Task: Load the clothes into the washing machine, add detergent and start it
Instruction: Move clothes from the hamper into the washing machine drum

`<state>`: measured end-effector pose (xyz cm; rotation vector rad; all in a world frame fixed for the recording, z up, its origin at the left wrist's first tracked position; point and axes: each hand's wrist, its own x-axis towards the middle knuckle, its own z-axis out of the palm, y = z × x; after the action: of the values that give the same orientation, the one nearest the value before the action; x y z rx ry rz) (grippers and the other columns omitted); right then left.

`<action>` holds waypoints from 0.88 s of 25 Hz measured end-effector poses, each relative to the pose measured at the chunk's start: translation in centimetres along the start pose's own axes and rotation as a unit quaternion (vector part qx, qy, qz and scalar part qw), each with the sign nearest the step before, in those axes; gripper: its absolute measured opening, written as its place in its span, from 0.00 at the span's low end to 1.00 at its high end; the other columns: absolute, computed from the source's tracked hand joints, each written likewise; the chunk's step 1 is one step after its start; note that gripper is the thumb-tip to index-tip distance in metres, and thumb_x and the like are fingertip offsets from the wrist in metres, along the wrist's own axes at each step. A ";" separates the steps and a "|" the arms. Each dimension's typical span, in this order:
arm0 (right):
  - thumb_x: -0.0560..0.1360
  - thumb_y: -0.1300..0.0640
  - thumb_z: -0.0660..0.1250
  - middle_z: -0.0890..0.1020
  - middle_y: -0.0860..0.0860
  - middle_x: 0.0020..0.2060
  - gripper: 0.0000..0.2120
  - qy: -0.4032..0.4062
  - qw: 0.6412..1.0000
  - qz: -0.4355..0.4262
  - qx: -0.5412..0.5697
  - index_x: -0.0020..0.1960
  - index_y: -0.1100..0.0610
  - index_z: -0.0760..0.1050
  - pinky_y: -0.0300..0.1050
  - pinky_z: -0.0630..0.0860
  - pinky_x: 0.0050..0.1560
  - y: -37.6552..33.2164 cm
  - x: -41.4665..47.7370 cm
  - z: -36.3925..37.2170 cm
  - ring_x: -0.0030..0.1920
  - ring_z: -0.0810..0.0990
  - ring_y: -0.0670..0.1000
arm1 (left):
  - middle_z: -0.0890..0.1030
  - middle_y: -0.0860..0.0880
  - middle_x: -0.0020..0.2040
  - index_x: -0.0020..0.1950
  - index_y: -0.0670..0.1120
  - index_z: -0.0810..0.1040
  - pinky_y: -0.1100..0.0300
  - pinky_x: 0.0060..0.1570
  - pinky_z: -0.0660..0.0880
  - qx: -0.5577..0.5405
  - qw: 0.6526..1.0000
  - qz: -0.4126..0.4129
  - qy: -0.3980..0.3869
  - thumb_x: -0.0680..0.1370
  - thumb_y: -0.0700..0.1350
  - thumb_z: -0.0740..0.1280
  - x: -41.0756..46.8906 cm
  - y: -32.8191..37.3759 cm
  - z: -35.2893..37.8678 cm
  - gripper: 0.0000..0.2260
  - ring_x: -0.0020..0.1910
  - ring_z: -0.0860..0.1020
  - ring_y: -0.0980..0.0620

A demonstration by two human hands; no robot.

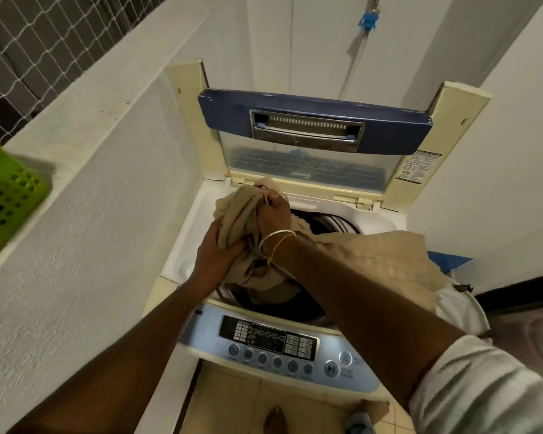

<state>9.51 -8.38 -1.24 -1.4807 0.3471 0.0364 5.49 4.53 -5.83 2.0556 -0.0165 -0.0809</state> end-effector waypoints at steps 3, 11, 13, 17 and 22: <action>0.76 0.53 0.67 0.84 0.56 0.48 0.12 -0.005 0.998 0.025 -0.050 0.54 0.59 0.81 0.59 0.77 0.61 2.2 2.3 -1.1 0.51 0.81 0.57 | 0.79 0.59 0.49 0.58 0.55 0.75 0.63 0.51 0.72 0.036 0.998 -0.050 -0.002 0.75 0.63 0.68 0.4 -1.4 0.7 0.18 0.50 0.78 0.61; 0.67 0.27 0.64 0.69 0.58 0.68 0.45 -0.233 0.520 -0.013 -0.822 0.77 0.47 0.57 0.60 0.70 0.62 6.0 -0.4 -16.6 0.66 0.71 0.64 | 0.80 0.47 0.63 0.69 0.47 0.75 0.49 0.64 0.75 0.127 0.981 -0.019 -0.145 0.75 0.49 0.74 1.4 -4.6 4.3 0.23 0.62 0.78 0.48; 0.76 0.36 0.62 0.69 0.58 0.69 0.32 -0.215 0.445 0.027 -0.869 0.76 0.48 0.62 0.56 0.72 0.60 6.2 -1.9 -18.0 0.66 0.71 0.62 | 0.73 0.43 0.70 0.74 0.46 0.69 0.46 0.68 0.71 0.177 0.960 -0.016 -0.219 0.72 0.51 0.76 2.1 -5.1 5.6 0.33 0.70 0.71 0.42; 0.83 0.52 0.56 0.81 0.53 0.58 0.15 -0.194 0.516 0.007 -0.834 0.63 0.52 0.78 0.50 0.78 0.52 7.2 -1.9 -17.7 0.59 0.79 0.57 | 0.57 0.43 0.79 0.79 0.53 0.57 0.43 0.75 0.59 0.314 0.897 -0.047 -0.307 0.59 0.72 0.67 2.9 -6.4 7.8 0.52 0.78 0.55 0.37; 0.81 0.56 0.57 0.82 0.56 0.51 0.14 -0.134 0.667 -0.084 -0.728 0.59 0.59 0.78 0.46 0.73 0.43 5.0 0.5 -14.1 0.51 0.82 0.58 | 0.68 0.43 0.75 0.76 0.45 0.64 0.51 0.73 0.61 0.238 0.927 -0.055 -0.286 0.74 0.57 0.70 2.6 -5.6 8.3 0.35 0.74 0.66 0.42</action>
<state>5.92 -21.72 -6.93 -3.0645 -0.1889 0.4798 7.42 -0.33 -14.80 2.4422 -0.3083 -0.8157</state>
